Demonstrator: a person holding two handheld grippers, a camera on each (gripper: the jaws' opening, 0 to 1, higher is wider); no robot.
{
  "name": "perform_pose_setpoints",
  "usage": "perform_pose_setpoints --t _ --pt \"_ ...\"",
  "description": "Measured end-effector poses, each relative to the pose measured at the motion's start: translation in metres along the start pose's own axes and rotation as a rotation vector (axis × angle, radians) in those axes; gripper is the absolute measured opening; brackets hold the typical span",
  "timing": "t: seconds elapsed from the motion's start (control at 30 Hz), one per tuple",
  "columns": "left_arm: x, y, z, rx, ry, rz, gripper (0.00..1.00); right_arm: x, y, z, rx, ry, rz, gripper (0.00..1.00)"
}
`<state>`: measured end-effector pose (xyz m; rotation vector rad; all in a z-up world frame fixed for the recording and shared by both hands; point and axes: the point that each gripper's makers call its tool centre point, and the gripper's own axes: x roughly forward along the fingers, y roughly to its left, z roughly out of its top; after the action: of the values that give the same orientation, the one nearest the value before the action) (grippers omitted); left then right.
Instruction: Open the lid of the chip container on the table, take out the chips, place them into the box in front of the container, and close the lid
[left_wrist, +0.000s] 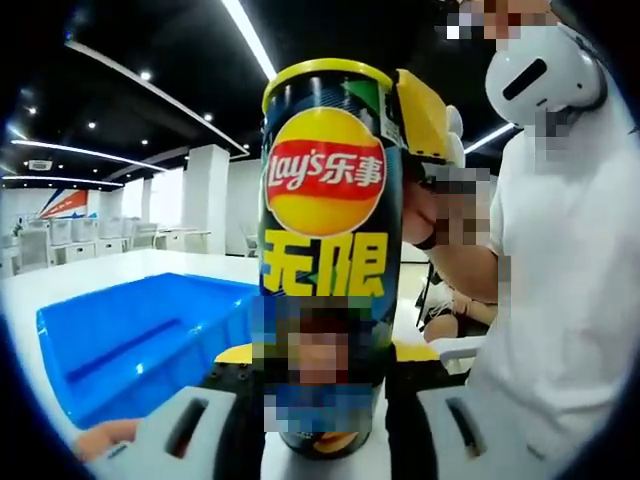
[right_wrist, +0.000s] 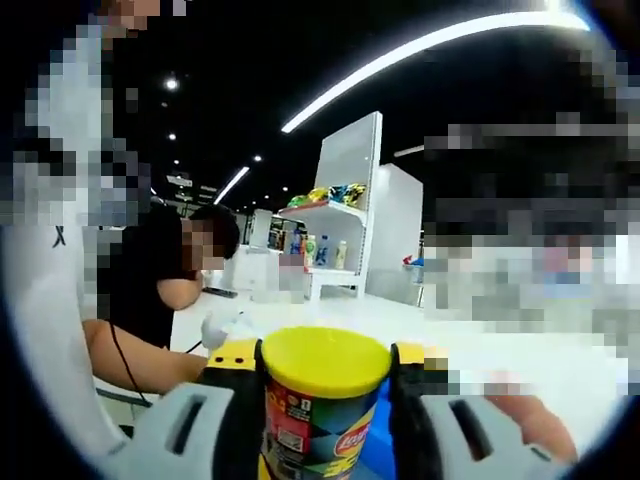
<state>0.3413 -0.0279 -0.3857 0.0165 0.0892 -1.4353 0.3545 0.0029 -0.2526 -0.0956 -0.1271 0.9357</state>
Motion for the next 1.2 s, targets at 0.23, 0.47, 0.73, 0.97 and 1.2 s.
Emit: perform_pose_setpoints --t 0.23,0.47,0.73,0.97,1.2 --pt "0.0007 -0.0008 -0.0007 0.006 0.016 0.008 0.45 -0.0021 0.0004 -0.0006 0.022 0.019 -0.034 0.45" --pt "0.0011 -0.0028 -0.0009 0.011 0.022 0.019 0.45 -0.0030 0.0028 -0.0007 0.088 0.030 -0.040 0.43" --pt "0.0015 -0.0011 -0.0010 0.014 0.020 0.025 0.45 -0.0009 0.0000 0.0009 0.168 0.026 -0.047 0.43" --pt "0.0007 0.0000 -0.0011 0.022 0.014 0.021 0.46 -0.0016 0.0017 0.0029 0.145 0.018 -0.035 0.44" --pt "0.0018 0.0003 -0.0003 0.014 0.007 0.011 0.46 -0.0017 -0.0012 0.0040 0.131 0.001 -0.021 0.46"
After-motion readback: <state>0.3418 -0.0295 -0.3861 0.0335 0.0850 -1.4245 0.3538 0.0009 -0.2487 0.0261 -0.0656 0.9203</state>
